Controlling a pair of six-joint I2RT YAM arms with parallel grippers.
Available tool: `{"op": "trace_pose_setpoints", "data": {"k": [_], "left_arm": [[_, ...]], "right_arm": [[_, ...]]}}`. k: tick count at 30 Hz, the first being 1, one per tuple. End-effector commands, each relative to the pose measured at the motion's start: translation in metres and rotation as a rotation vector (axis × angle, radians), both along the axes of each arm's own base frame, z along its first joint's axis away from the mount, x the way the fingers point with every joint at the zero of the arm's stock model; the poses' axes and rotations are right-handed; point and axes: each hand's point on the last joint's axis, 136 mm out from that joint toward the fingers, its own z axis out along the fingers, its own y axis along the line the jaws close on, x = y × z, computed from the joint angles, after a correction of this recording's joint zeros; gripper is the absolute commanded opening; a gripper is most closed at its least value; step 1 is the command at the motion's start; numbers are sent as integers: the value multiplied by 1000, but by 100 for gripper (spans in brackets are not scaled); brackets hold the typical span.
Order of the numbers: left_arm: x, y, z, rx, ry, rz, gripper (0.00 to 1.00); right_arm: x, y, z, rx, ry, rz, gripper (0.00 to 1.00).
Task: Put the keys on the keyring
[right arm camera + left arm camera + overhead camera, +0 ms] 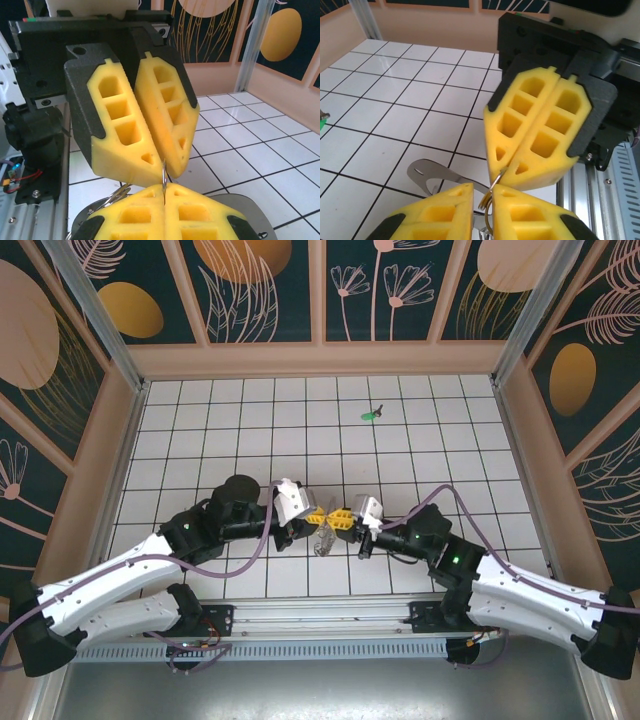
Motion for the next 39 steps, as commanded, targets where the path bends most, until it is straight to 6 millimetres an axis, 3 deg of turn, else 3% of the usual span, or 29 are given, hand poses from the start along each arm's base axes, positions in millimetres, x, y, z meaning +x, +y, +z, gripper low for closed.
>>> {"op": "trace_pose_setpoints", "data": {"k": [1, 4, 10, 14, 18, 21, 39], "left_arm": [[12, -3, 11, -5, -45, 41, 16], [14, -7, 7, 12, -41, 38, 14], [18, -7, 3, 24, -54, 52, 0], [13, -2, 19, -49, -90, 46, 0], [-1, 0, 36, -126, -101, -5, 0], [-10, -1, 42, -156, -96, -48, 0], [-22, 0, 51, -184, -100, -110, 0]], "right_arm": [[-3, 4, 31, 43, -93, -15, 0], [-5, 8, 31, 39, -109, -19, 0], [-12, 9, 37, 58, -123, -2, 0], [-18, 5, 41, 86, -117, 16, 0], [-20, -4, 40, 127, -91, 5, 22], [-19, -6, 38, 128, -73, -4, 29], [-8, -15, 48, 157, -78, -79, 32]]}}
